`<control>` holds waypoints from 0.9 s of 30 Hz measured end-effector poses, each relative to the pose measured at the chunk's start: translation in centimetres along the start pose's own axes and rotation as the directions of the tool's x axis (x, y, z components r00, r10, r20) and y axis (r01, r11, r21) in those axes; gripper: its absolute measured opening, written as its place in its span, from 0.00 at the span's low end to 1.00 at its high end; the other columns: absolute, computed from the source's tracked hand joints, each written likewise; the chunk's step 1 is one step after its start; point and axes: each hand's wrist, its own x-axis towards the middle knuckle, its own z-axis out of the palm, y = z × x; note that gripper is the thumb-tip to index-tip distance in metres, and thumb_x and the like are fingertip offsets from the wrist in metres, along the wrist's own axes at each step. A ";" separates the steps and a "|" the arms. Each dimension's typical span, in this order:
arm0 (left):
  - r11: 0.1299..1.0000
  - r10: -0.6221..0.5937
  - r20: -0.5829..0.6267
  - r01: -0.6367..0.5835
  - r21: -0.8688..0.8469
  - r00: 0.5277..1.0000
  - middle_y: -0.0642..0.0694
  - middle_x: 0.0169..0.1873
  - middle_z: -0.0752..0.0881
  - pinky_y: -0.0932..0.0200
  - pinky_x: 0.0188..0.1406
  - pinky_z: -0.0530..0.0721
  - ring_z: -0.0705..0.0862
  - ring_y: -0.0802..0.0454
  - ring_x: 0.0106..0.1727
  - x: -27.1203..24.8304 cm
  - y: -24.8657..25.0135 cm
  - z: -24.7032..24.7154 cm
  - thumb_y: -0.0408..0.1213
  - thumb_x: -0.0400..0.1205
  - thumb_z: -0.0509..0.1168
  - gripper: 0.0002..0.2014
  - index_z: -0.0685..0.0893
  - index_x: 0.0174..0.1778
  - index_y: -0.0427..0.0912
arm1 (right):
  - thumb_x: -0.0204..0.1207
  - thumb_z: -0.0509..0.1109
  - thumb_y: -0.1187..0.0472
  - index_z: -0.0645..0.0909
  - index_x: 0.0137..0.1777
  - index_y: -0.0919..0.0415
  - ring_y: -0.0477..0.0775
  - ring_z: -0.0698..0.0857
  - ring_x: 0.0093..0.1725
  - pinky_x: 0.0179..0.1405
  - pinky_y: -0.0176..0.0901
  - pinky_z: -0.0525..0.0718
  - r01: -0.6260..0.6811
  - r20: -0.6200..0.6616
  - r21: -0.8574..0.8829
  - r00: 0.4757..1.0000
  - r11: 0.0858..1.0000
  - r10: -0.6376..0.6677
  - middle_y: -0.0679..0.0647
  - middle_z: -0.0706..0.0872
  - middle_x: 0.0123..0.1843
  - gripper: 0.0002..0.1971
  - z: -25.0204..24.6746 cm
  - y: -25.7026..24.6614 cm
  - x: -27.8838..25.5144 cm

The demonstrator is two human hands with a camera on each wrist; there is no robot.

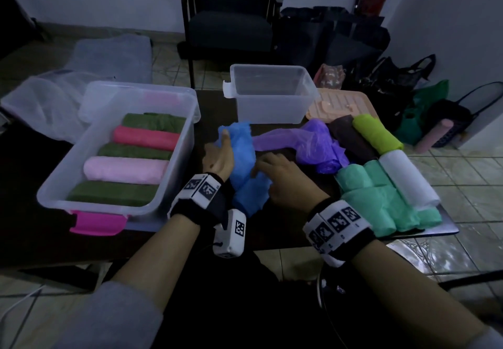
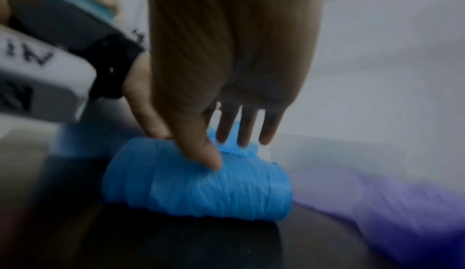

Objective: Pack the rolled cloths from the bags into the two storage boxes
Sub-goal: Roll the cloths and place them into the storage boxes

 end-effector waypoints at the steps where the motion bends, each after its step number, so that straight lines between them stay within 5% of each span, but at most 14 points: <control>1: 0.997 -0.053 -0.004 0.053 -0.060 0.999 0.33 0.70 0.76 0.48 0.70 0.72 0.77 0.36 0.68 0.2 -0.2 0.1 0.65 0.82 0.42 0.41 0.71 0.73 0.31 | 0.68 0.70 0.68 0.77 0.66 0.54 0.57 0.71 0.71 0.68 0.53 0.71 0.054 0.064 -0.067 0.997 0.996 -0.050 0.55 0.74 0.70 0.24 0.0 -0.1 0.2; 4: 0.983 -0.104 0.020 0.106 -0.151 0.994 0.36 0.67 0.79 0.41 0.66 0.78 0.80 0.36 0.65 0.9 -2.0 0.6 0.68 0.75 0.55 0.41 0.75 0.71 0.35 | 0.71 0.68 0.64 0.69 0.73 0.49 0.54 0.67 0.74 0.68 0.50 0.66 0.126 0.181 -0.245 0.980 0.961 -0.082 0.51 0.71 0.73 0.29 0.1 -0.6 0.5; 7: 0.970 -0.133 0.115 0.153 -0.190 0.984 0.37 0.62 0.84 0.42 0.62 0.82 0.84 0.41 0.59 1.0 -2.4 0.7 0.45 0.71 0.74 0.30 0.79 0.67 0.36 | 0.71 0.71 0.56 0.67 0.74 0.50 0.58 0.68 0.69 0.60 0.50 0.67 0.184 0.234 -0.492 0.969 0.851 -0.074 0.55 0.69 0.69 0.30 0.2 -1.2 0.5; 9: 0.952 -0.114 0.155 0.152 -0.265 0.981 0.36 0.60 0.84 0.46 0.57 0.83 0.83 0.43 0.54 0.5 -1.4 0.5 0.33 0.78 0.70 0.20 0.78 0.65 0.32 | 0.68 0.72 0.55 0.70 0.71 0.54 0.60 0.68 0.67 0.57 0.50 0.67 0.198 0.241 -0.533 0.968 0.823 -0.077 0.57 0.70 0.67 0.30 0.5 -1.2 0.2; 12: 0.938 -0.071 0.199 0.134 -0.319 0.977 0.38 0.60 0.82 0.49 0.50 0.80 0.81 0.42 0.57 0.5 0.2 0.7 0.28 0.83 0.62 0.17 0.75 0.69 0.34 | 0.63 0.74 0.56 0.71 0.67 0.57 0.58 0.72 0.65 0.59 0.50 0.68 0.198 0.240 -0.429 0.966 0.881 -0.100 0.55 0.74 0.64 0.30 1.0 -0.8 -0.4; 17: 0.958 0.033 0.152 0.012 -0.288 0.988 0.35 0.59 0.84 0.41 0.62 0.81 0.84 0.39 0.58 0.9 1.8 0.6 0.27 0.76 0.68 0.19 0.80 0.64 0.31 | 0.66 0.73 0.50 0.71 0.71 0.53 0.55 0.73 0.66 0.55 0.48 0.72 0.154 0.273 -0.346 0.960 0.926 -0.058 0.54 0.73 0.64 0.32 1.0 -0.4 -1.2; 20: 0.988 0.155 0.013 -0.155 -0.004 0.988 0.39 0.67 0.78 0.52 0.69 0.75 0.78 0.40 0.67 0.6 2.4 0.7 0.34 0.73 0.71 0.29 0.74 0.70 0.34 | 0.67 0.72 0.51 0.73 0.70 0.52 0.56 0.75 0.65 0.56 0.47 0.70 0.118 0.287 -0.318 0.958 0.941 -0.023 0.54 0.76 0.62 0.30 1.4 -0.4 -1.4; 22: 0.885 0.366 -0.093 -0.315 0.342 0.926 0.40 0.73 0.70 0.54 0.71 0.68 0.70 0.42 0.73 -0.1 2.5 0.9 0.34 0.79 0.67 0.27 0.68 0.73 0.38 | 0.67 0.72 0.51 0.73 0.69 0.52 0.57 0.76 0.64 0.57 0.47 0.70 0.104 0.296 -0.296 0.955 0.949 -0.012 0.54 0.77 0.62 0.29 1.3 -0.4 -1.3; 24: 0.757 0.481 0.070 -0.454 0.470 0.874 0.41 0.73 0.68 0.56 0.69 0.69 0.69 0.45 0.73 -0.5 2.3 1.4 0.34 0.82 0.63 0.23 0.68 0.73 0.41 | 0.67 0.72 0.51 0.74 0.69 0.52 0.57 0.77 0.64 0.59 0.49 0.71 0.096 0.300 -0.275 0.954 0.957 -0.010 0.54 0.79 0.62 0.28 1.2 -0.4 -1.1; 27: 0.629 0.242 0.525 -0.544 0.556 0.816 0.43 0.79 0.64 0.56 0.74 0.63 0.65 0.46 0.78 0.1 0.8 2.5 0.43 0.85 0.60 0.26 0.63 0.79 0.42 | 0.67 0.73 0.47 0.76 0.66 0.52 0.57 0.79 0.63 0.60 0.50 0.75 0.069 0.302 -0.226 0.953 0.972 0.002 0.54 0.81 0.62 0.27 1.3 -0.3 -1.0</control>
